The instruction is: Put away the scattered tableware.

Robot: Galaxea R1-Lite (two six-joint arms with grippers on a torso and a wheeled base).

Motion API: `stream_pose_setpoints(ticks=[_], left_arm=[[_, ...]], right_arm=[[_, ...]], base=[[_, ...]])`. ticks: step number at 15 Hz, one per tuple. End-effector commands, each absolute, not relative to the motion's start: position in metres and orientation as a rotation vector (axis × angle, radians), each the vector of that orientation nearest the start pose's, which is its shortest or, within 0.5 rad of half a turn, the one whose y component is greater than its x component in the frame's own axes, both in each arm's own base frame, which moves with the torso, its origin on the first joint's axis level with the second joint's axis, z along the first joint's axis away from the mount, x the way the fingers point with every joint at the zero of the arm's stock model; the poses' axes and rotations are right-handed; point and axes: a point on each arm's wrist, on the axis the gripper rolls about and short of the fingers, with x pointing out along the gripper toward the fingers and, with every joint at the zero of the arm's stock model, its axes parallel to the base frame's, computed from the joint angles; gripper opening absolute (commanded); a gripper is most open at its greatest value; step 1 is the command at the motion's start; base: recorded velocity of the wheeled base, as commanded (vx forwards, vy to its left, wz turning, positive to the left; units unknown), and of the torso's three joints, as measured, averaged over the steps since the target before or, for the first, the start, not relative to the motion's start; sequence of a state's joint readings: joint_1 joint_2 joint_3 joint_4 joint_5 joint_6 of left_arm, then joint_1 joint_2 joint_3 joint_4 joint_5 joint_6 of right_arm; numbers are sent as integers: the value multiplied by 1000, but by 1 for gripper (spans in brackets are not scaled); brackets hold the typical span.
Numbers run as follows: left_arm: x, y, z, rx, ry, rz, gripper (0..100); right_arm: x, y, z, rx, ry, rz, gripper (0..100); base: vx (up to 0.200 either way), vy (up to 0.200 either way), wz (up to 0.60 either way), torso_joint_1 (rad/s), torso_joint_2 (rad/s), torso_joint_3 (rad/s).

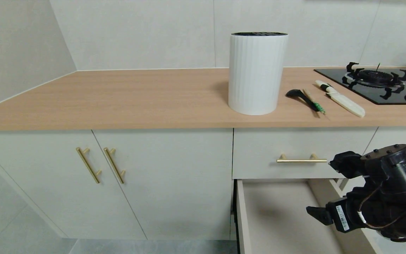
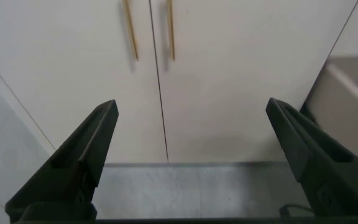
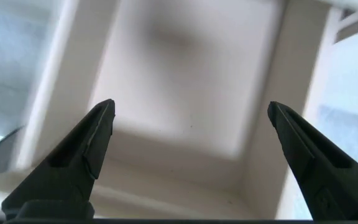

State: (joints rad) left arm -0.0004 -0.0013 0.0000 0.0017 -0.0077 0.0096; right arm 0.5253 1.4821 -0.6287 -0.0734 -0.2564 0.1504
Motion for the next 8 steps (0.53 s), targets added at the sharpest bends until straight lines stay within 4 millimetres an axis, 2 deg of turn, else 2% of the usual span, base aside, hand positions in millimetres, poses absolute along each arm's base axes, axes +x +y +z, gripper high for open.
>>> stream_pose_setpoints(ticks=[1,8], left_arm=[[-23,0,75,9,1,-8,100],[-23,0,75,11,1,-8,100]], right_arm=[[190,104,147,-152,731,201,100],[190,104,147,-151,729,200,100]], base=[[0,0,0,154,-486,-310],[0,0,0,180,-468,-288]])
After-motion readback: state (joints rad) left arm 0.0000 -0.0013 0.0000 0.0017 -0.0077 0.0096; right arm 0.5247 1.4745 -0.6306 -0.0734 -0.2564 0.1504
